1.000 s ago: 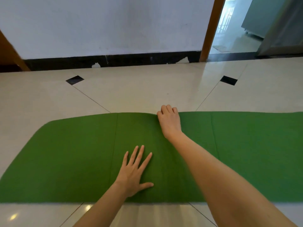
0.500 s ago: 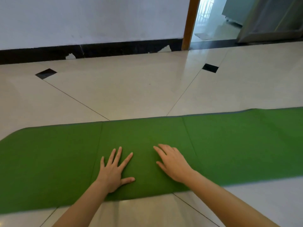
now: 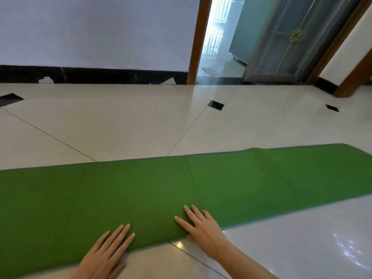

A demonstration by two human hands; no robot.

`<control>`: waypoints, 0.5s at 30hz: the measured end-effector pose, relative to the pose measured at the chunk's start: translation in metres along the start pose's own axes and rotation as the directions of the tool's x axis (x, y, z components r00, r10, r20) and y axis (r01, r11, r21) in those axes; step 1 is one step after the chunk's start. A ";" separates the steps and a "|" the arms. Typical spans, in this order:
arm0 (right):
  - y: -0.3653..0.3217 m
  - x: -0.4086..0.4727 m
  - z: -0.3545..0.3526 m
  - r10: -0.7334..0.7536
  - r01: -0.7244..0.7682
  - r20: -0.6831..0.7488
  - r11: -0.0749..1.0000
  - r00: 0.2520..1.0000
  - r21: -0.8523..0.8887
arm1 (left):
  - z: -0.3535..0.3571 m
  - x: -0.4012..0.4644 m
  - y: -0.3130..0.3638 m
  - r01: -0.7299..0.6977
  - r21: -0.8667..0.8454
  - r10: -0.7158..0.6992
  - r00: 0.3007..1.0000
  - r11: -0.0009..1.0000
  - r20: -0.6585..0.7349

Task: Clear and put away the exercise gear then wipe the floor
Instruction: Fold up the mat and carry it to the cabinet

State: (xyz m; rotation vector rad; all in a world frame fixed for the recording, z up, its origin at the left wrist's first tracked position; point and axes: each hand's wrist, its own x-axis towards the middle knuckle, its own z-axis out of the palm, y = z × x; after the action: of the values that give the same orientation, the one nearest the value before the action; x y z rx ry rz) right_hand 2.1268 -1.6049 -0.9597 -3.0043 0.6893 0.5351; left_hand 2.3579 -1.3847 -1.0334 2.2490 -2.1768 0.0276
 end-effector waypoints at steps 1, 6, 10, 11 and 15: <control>-0.001 -0.003 -0.005 -0.005 0.005 -0.005 1.000 1.000 -0.015 | 0.003 -0.001 0.001 0.011 -0.008 -0.010 1.000 1.000 0.016; -0.002 -0.009 -0.007 -0.067 0.068 0.022 0.994 0.998 -0.082 | 0.001 0.015 -0.003 0.066 -0.031 -0.064 0.996 0.997 0.054; -0.008 0.001 0.003 -0.032 0.039 0.079 0.995 0.996 -0.092 | -0.004 0.017 -0.003 0.096 -0.019 -0.093 0.988 0.995 0.120; -0.010 0.003 0.006 -0.016 0.026 0.096 0.995 0.995 -0.101 | -0.010 0.018 -0.001 0.117 -0.039 -0.111 0.984 0.992 0.138; -0.015 0.008 0.015 0.004 0.006 0.065 0.987 0.998 -0.158 | -0.022 0.020 -0.003 0.167 -0.047 -0.158 0.976 0.985 0.151</control>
State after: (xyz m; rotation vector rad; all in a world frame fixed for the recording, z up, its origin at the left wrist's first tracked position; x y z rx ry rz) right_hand 2.1347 -1.5932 -0.9776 -3.1154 0.6718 0.7169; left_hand 2.3618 -1.4046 -1.0107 2.4593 -2.0182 -0.2076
